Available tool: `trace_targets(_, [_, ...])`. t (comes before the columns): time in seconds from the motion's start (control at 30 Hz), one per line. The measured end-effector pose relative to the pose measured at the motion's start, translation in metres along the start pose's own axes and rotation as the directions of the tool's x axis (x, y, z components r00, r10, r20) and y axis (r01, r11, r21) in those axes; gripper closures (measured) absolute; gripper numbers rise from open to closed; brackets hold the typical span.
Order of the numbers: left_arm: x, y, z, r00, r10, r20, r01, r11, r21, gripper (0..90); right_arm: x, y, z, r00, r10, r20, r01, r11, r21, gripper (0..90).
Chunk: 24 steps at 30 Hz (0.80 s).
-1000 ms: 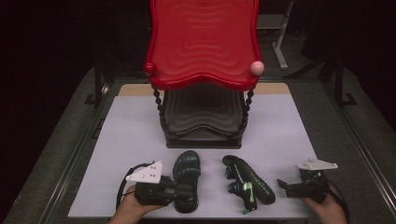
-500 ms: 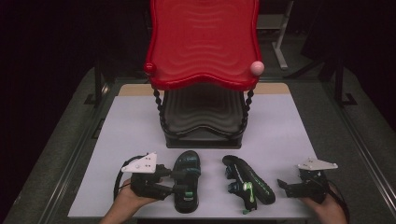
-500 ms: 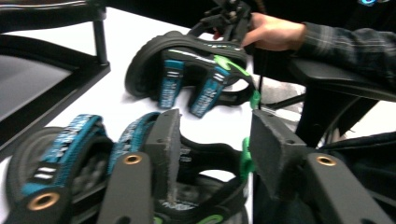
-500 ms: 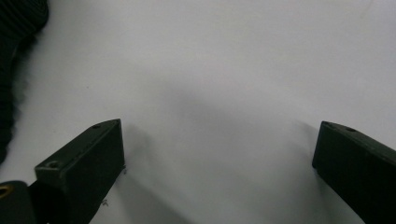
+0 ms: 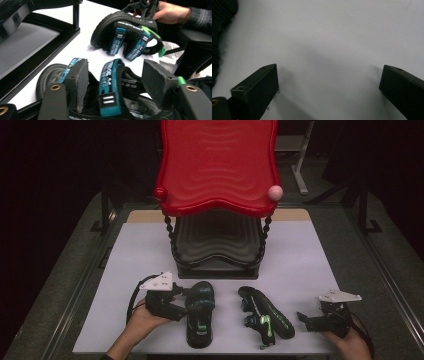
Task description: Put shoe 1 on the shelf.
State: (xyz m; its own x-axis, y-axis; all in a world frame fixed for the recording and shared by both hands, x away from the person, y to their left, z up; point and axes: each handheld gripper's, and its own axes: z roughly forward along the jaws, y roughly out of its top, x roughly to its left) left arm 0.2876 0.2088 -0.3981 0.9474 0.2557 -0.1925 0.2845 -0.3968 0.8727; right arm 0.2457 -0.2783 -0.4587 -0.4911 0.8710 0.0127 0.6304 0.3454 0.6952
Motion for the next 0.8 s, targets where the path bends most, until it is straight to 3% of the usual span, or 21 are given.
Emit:
trace_targets(0.1, [0.004, -0.001, 0.006, 0.9999, 0.005, 0.011, -0.005, 1.0, 0.008, 39.2, 0.0, 0.0, 0.0, 1.0, 0.0, 0.0, 0.0, 1.0, 0.0, 1.6])
trace_targets(0.2, [0.007, -0.004, 0.012, 0.9988, 0.004, 0.049, -0.004, 1.0, 0.002, 42.6, 0.0, 0.0, 0.0, 1.0, 0.0, 0.0, 0.0, 1.0, 0.0, 1.6])
trace_targets(0.37, [0.008, -0.008, 0.02, 0.9982, 0.011, 0.059, -0.012, 0.9998, 0.014, 49.1, 0.0, 0.0, 0.0, 1.0, 0.0, 0.0, 0.0, 1.0, -0.001, 1.6])
trace_targets(0.53, [0.007, -0.013, 0.022, 0.9988, 0.029, 0.038, -0.029, 0.9995, -0.009, 65.2, 0.0, 0.0, 0.0, 1.0, -0.001, 0.0, 0.001, 1.0, -0.001, 1.6])
trace_targets(0.8, [0.006, -0.013, 0.019, 0.9986, 0.046, 0.027, -0.046, 0.9987, -0.024, 68.8, 0.0, 0.0, 0.0, 1.0, -0.001, 0.0, 0.001, 1.0, -0.001, 1.6])
